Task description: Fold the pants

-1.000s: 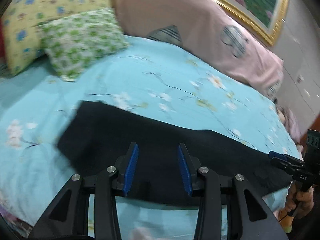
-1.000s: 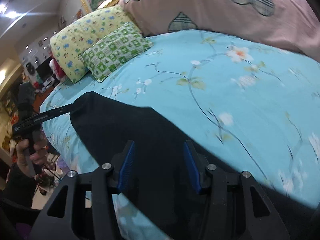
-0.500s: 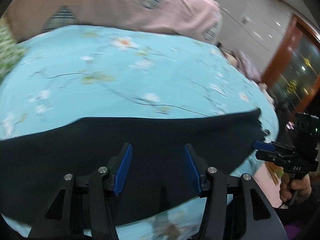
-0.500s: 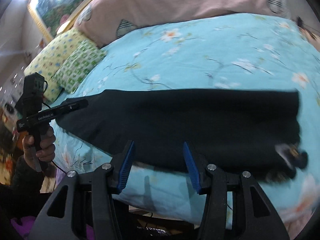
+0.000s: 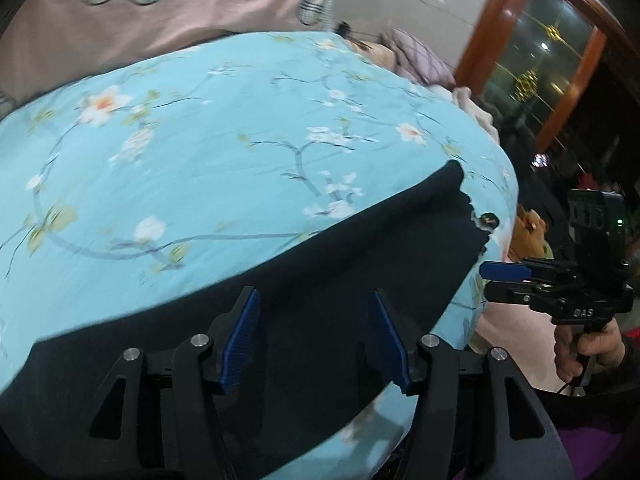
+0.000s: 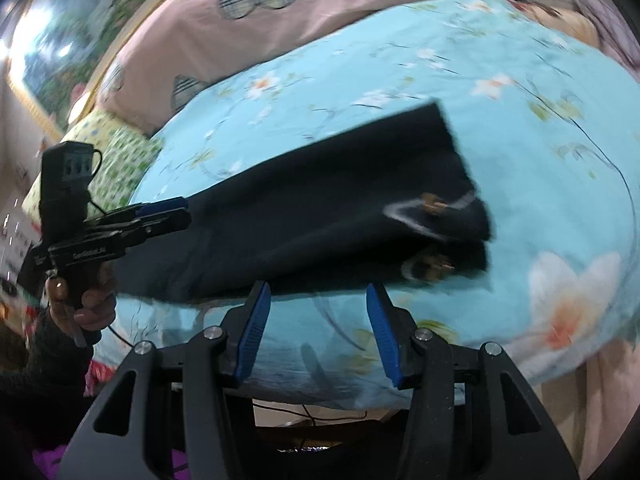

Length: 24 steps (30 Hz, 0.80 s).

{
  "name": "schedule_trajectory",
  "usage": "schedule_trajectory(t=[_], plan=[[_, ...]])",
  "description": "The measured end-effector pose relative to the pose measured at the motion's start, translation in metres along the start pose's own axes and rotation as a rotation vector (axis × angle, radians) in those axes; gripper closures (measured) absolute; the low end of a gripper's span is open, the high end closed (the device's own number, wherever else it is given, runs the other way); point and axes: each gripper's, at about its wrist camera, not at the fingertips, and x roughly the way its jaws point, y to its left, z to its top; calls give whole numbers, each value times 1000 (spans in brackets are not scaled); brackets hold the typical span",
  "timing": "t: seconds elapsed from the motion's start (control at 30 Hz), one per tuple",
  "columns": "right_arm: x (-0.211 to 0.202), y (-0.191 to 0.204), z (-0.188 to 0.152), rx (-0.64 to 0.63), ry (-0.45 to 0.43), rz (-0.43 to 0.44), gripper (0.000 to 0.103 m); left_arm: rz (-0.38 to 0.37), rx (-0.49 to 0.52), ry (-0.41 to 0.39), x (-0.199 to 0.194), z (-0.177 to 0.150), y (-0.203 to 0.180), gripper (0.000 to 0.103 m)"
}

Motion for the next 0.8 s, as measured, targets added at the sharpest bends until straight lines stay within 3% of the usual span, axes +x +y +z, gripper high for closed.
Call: schedule_trajectory(t=[0.2,0.43,0.67,0.77,0.8], plan=[[-6,-31,0,164,-31,-17,52,-10,74,44,19,31,-13,43],[3,-55,3,430,-94,90,51,-65,159,103,34,59,-27,40],[1,-70,-5,551,-166,166,51,-119,215,173,57,75,-43,40],[2,-75,-9,546,-182,148,70,-135,239,211,72,80,-51,40],[1,-76,-10,539,-184,143,82,-140,247,223,76,81,-54,40]])
